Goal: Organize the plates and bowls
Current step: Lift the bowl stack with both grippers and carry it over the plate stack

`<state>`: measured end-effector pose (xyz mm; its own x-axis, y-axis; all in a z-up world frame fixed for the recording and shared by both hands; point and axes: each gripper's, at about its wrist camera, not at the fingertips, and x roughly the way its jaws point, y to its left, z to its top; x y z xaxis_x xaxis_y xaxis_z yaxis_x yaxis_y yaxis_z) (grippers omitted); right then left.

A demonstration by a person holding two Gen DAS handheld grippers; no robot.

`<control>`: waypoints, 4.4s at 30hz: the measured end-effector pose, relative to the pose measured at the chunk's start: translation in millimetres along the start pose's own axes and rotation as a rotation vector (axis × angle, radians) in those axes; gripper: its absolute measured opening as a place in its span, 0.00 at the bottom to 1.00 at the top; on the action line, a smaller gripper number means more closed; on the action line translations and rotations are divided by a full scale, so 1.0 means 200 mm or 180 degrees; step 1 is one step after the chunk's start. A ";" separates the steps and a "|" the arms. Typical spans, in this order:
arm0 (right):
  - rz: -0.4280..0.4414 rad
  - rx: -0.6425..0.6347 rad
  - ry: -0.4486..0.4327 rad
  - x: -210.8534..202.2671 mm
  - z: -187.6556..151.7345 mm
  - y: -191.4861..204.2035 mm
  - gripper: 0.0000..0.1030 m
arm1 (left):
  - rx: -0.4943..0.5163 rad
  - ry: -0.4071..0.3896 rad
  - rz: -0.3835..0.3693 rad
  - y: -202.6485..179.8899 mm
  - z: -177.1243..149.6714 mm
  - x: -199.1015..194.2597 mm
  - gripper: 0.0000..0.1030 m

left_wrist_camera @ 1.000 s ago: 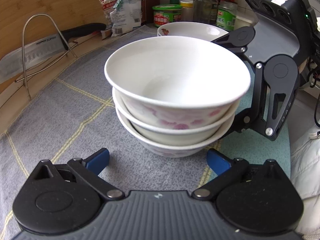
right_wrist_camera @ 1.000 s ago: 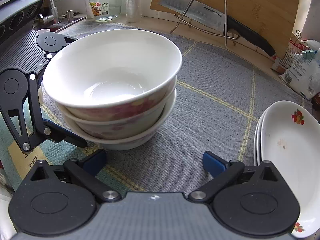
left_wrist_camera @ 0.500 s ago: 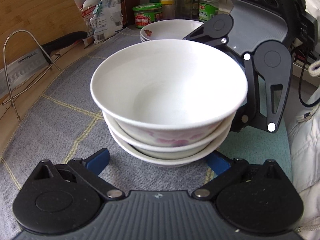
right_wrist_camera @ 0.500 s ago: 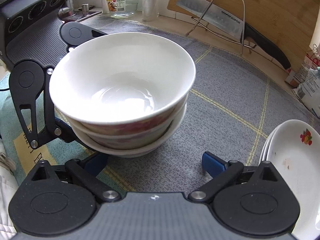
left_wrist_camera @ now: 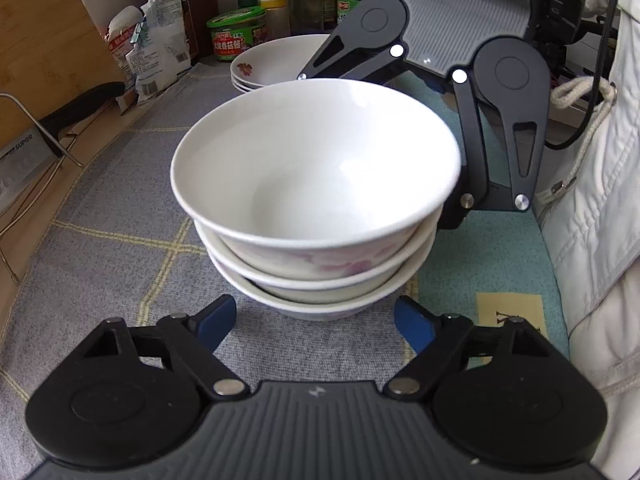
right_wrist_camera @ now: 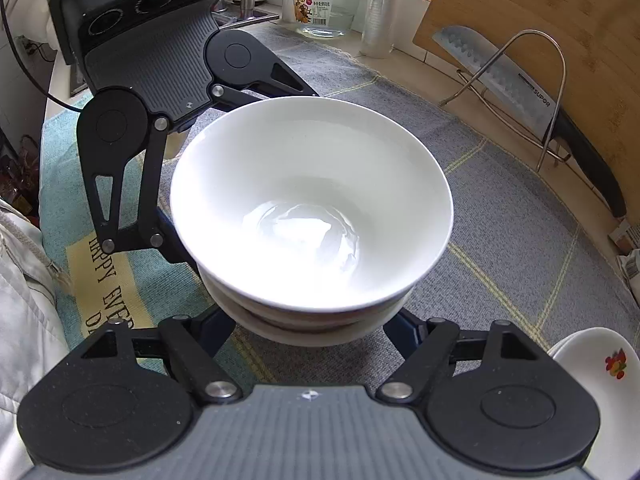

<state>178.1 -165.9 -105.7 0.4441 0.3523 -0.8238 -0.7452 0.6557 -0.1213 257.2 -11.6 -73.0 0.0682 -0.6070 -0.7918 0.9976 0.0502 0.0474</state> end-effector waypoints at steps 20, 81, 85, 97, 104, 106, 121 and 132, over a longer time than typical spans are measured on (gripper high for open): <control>0.0035 -0.0008 0.0091 0.03 0.05 -0.03 0.81 | 0.0099 -0.0064 -0.0263 0.01 0.07 0.02 0.79; -0.0441 0.0134 0.0010 -0.59 -0.40 -0.47 0.81 | 0.0719 -0.0009 -0.0118 -0.16 0.91 0.35 0.79; -0.0493 0.0174 0.0026 -0.59 -0.42 -0.53 0.81 | 0.0767 -0.0013 -0.0127 -0.10 0.94 0.40 0.79; -0.0569 0.0263 0.0092 -0.54 -0.46 -0.67 0.81 | 0.0830 -0.0005 -0.0182 0.00 0.99 0.52 0.79; -0.0563 0.0282 0.0125 -0.51 -0.48 -0.72 0.81 | 0.0812 0.0011 -0.0212 0.03 1.01 0.60 0.79; -0.0561 0.0286 0.0132 -0.51 -0.49 -0.73 0.81 | 0.0808 0.0010 -0.0218 0.04 1.02 0.61 0.79; -0.0528 0.0293 0.0189 -0.46 -0.50 -0.78 0.81 | 0.0758 0.0031 -0.0268 0.05 1.03 0.67 0.79; -0.0524 0.0307 0.0238 -0.44 -0.52 -0.80 0.81 | 0.0718 0.0020 -0.0299 0.04 1.01 0.69 0.79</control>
<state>206.1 -370.5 -71.2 0.5152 0.1870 -0.8365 -0.6129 0.7625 -0.2071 277.8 -255.9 -58.5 -0.0244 -0.5956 -0.8029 0.9768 -0.1851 0.1077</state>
